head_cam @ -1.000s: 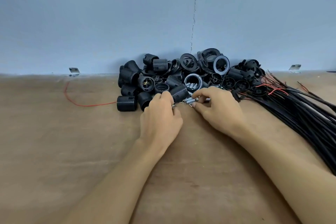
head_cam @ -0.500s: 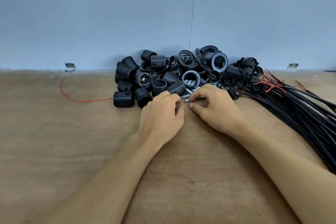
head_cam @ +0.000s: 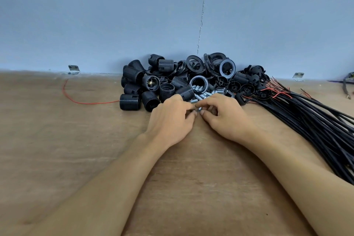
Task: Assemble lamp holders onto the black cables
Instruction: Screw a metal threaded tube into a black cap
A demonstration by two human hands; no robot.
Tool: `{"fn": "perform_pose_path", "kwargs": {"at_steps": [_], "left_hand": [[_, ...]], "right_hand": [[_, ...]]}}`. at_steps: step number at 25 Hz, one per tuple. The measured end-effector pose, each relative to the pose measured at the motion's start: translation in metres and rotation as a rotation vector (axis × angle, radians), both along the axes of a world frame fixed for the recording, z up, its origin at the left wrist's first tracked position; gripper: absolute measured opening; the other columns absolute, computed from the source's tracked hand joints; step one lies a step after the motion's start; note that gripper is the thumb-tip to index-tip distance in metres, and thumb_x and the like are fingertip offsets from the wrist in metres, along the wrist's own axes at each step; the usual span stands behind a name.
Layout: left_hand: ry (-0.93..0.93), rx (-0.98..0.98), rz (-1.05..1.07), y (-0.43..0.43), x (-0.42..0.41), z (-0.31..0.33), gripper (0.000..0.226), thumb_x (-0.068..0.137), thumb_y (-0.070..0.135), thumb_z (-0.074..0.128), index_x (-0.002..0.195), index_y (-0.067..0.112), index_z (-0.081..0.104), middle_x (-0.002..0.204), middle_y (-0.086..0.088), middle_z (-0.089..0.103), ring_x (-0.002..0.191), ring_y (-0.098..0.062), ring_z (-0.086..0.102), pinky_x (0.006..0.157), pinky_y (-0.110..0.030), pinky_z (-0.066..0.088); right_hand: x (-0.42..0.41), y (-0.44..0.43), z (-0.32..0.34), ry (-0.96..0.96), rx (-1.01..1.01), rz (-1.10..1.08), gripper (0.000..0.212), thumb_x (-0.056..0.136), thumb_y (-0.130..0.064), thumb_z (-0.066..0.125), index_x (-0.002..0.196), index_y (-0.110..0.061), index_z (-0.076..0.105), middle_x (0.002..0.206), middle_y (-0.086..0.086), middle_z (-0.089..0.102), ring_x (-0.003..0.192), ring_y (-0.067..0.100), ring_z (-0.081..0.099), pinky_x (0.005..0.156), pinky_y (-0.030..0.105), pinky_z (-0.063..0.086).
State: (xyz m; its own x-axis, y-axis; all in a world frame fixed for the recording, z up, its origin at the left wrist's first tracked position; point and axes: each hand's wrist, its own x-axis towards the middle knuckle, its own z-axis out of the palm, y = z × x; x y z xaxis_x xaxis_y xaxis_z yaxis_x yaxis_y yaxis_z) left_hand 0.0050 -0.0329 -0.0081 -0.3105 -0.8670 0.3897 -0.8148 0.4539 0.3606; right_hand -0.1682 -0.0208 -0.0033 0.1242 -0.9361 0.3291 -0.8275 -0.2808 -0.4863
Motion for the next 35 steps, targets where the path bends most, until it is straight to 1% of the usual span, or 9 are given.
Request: {"fn": "perform_pose_path", "kwargs": {"at_steps": [5, 9, 14, 17, 20, 22, 25, 30, 35], "left_hand": [[0.020, 0.005, -0.084, 0.002, -0.001, 0.002, 0.016, 0.097, 0.033, 0.057, 0.108, 0.031, 0.070, 0.094, 0.010, 0.053, 0.091, -0.022, 0.062, 0.072, -0.038, 0.050], [0.108, -0.010, -0.092, 0.003, -0.002, 0.000, 0.008, 0.093, 0.025, 0.065, 0.099, 0.030, 0.070, 0.097, 0.014, 0.064, 0.091, -0.012, 0.064, 0.080, -0.039, 0.054], [0.483, 0.124, -0.023, 0.005, -0.009, -0.003, 0.017, 0.086, 0.020, 0.078, 0.102, 0.027, 0.078, 0.075, 0.020, 0.070, 0.067, 0.009, 0.061, 0.070, -0.007, 0.047], [0.628, 0.208, -0.036, 0.010, -0.016, -0.003, 0.015, 0.086, 0.016, 0.079, 0.098, 0.025, 0.079, 0.074, 0.014, 0.074, 0.063, 0.001, 0.068, 0.068, -0.015, 0.055], [0.758, 0.292, -0.069, 0.012, -0.018, -0.001, 0.010, 0.088, 0.011, 0.078, 0.091, 0.021, 0.079, 0.077, 0.005, 0.076, 0.058, -0.009, 0.071, 0.055, -0.018, 0.053], [0.827, 0.349, -0.088, 0.013, -0.017, 0.001, 0.008, 0.089, 0.008, 0.076, 0.095, 0.014, 0.079, 0.080, -0.001, 0.077, 0.059, -0.014, 0.072, 0.053, -0.020, 0.053], [0.865, 0.420, -0.137, 0.014, -0.016, 0.002, 0.011, 0.089, 0.002, 0.075, 0.097, 0.008, 0.078, 0.080, -0.005, 0.077, 0.065, -0.020, 0.075, 0.059, -0.024, 0.058], [0.928, 0.495, -0.186, 0.016, -0.015, 0.001, 0.019, 0.088, -0.007, 0.072, 0.103, 0.004, 0.077, 0.085, -0.009, 0.078, 0.073, -0.022, 0.077, 0.066, -0.024, 0.060], [0.898, 0.402, -0.187, 0.021, -0.016, 0.002, 0.024, 0.086, -0.004, 0.073, 0.089, 0.019, 0.079, 0.079, -0.002, 0.078, 0.072, -0.019, 0.077, 0.066, -0.025, 0.062]], "right_hand": [[0.002, 0.005, 0.003, 0.001, -0.015, -0.002, 0.006, 0.088, -0.025, 0.071, 0.093, -0.026, 0.069, 0.082, -0.011, 0.060, 0.074, 0.003, 0.051, 0.071, 0.025, 0.043], [-0.008, 0.013, 0.002, -0.001, -0.017, -0.030, 0.008, 0.088, -0.020, 0.072, 0.090, -0.024, 0.065, 0.078, -0.012, 0.058, 0.069, 0.000, 0.051, 0.063, 0.013, 0.035], [-0.020, 0.025, -0.001, -0.033, -0.034, -0.059, 0.008, 0.090, -0.021, 0.072, 0.098, -0.022, 0.071, 0.079, -0.014, 0.059, 0.075, -0.009, 0.053, 0.067, 0.003, 0.037], [-0.020, 0.028, -0.002, -0.117, -0.071, -0.052, 0.007, 0.094, -0.023, 0.067, 0.095, -0.030, 0.067, 0.081, -0.016, 0.062, 0.077, -0.007, 0.056, 0.068, 0.004, 0.039], [-0.021, 0.031, 0.000, -0.320, -0.043, 0.012, 0.010, 0.094, -0.022, 0.067, 0.095, -0.032, 0.066, 0.077, -0.014, 0.069, 0.067, 0.007, 0.063, 0.070, 0.021, 0.051], [-0.020, 0.033, 0.002, -0.325, -0.054, 0.049, 0.015, 0.093, -0.020, 0.070, 0.094, -0.035, 0.068, 0.079, -0.015, 0.068, 0.071, 0.013, 0.063, 0.070, 0.025, 0.051], [-0.020, 0.033, 0.003, -0.351, -0.065, 0.053, 0.021, 0.090, -0.015, 0.073, 0.093, -0.036, 0.070, 0.080, -0.017, 0.068, 0.072, 0.012, 0.063, 0.069, 0.023, 0.049], [-0.018, 0.035, 0.002, -0.320, -0.104, 0.038, 0.016, 0.089, -0.014, 0.074, 0.096, -0.027, 0.075, 0.069, -0.020, 0.064, 0.064, 0.002, 0.058, 0.064, 0.012, 0.043], [-0.016, 0.038, 0.003, -0.219, -0.181, 0.018, 0.015, 0.088, -0.015, 0.074, 0.099, -0.024, 0.076, 0.070, -0.031, 0.062, 0.064, 0.001, 0.058, 0.062, 0.007, 0.040]]}}
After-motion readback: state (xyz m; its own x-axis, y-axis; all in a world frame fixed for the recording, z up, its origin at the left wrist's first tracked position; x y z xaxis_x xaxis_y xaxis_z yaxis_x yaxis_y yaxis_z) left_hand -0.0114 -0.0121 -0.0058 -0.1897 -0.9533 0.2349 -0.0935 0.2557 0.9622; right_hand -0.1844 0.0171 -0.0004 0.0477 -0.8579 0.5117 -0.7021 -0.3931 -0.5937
